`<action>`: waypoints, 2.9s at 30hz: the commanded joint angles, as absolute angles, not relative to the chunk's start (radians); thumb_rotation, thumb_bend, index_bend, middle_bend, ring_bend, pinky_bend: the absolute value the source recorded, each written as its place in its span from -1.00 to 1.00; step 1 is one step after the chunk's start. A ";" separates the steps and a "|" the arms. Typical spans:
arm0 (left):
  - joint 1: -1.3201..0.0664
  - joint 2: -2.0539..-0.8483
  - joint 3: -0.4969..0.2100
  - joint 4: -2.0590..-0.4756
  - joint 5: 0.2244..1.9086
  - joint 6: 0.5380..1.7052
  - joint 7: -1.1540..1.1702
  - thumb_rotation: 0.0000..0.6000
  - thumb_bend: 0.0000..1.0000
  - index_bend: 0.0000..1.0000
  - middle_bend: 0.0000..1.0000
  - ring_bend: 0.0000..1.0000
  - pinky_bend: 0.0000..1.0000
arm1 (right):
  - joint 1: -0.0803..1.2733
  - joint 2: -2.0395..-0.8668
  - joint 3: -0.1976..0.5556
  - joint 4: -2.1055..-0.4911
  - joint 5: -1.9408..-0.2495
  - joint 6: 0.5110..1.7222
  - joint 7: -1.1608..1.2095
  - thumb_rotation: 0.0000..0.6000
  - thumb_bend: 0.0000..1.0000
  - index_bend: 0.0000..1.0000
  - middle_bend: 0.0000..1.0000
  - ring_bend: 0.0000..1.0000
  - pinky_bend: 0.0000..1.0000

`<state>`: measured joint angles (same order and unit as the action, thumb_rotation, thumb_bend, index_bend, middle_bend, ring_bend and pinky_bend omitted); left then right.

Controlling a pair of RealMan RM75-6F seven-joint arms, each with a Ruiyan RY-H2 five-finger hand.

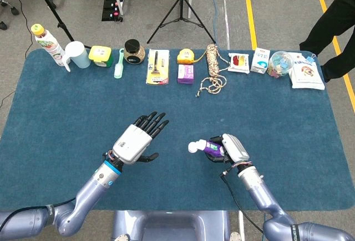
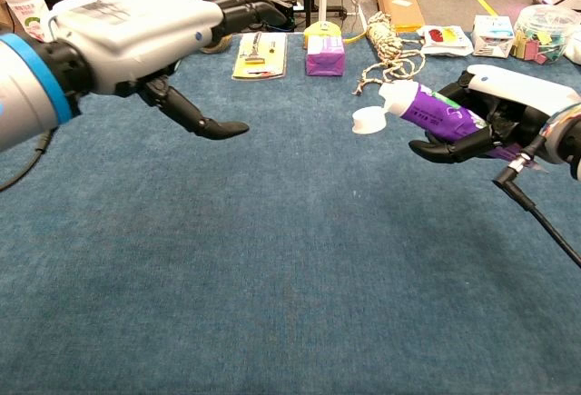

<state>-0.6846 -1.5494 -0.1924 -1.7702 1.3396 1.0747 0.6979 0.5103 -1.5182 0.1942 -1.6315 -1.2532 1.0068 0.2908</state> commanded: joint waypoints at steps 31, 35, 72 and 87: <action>-0.845 -1.773 -0.250 -1.610 1.246 1.077 0.731 0.40 -0.57 -1.00 -1.00 -1.00 -0.65 | 0.540 -1.516 0.198 -1.693 -1.247 0.969 0.292 1.00 -0.10 0.57 0.65 0.78 0.99; -0.847 -1.761 -0.257 -1.623 1.243 1.089 0.724 0.40 -0.57 -1.00 -1.00 -1.00 -0.65 | 0.541 -1.515 0.187 -1.684 -1.252 0.966 0.281 1.00 -0.08 0.58 0.67 0.79 1.00; -0.881 -1.624 -0.330 -1.757 1.026 0.969 0.477 -0.67 -0.79 -1.00 -1.00 -1.00 -0.77 | 0.541 -1.520 0.170 -1.678 -1.278 0.939 0.380 1.00 -0.07 0.60 0.70 0.82 1.00; -0.931 -1.601 -0.383 -1.751 0.907 0.749 0.119 -1.00 -1.00 -1.00 -1.00 -1.00 -1.00 | 0.559 -1.542 0.188 -1.676 -1.276 0.905 0.472 1.00 -0.07 0.60 0.70 0.82 1.00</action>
